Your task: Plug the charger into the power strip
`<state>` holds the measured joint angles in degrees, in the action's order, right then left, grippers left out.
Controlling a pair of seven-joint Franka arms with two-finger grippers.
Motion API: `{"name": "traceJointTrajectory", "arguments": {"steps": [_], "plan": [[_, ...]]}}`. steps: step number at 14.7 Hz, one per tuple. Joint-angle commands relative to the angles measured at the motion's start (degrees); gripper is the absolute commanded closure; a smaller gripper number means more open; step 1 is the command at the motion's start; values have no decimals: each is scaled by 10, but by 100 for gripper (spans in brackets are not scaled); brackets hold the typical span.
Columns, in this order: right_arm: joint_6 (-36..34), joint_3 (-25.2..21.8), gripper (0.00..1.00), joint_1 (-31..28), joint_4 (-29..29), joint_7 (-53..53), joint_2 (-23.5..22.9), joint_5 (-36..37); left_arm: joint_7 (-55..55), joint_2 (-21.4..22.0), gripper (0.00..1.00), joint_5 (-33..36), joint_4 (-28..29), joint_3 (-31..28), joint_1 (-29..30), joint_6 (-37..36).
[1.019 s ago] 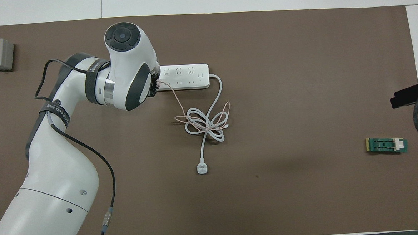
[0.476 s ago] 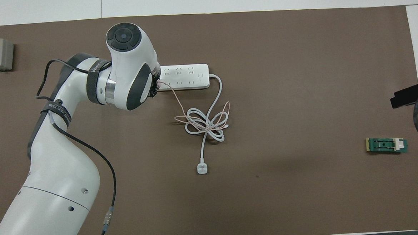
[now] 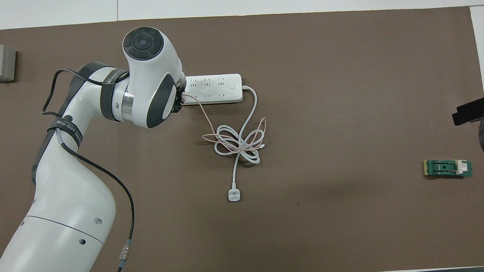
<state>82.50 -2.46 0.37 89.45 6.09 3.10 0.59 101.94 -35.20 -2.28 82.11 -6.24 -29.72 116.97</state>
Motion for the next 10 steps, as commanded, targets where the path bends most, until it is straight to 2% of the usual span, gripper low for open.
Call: {"name": "traceJointTrajectory", "arguments": {"steps": [1,10], "plan": [[13,5,0,-6,17,-5,13,13,1,-19,100,7,35,-3,-5,28],[13,5,0,-6,17,-5,13,13,2,-29,100,8,38,-4,-6,48]]}}
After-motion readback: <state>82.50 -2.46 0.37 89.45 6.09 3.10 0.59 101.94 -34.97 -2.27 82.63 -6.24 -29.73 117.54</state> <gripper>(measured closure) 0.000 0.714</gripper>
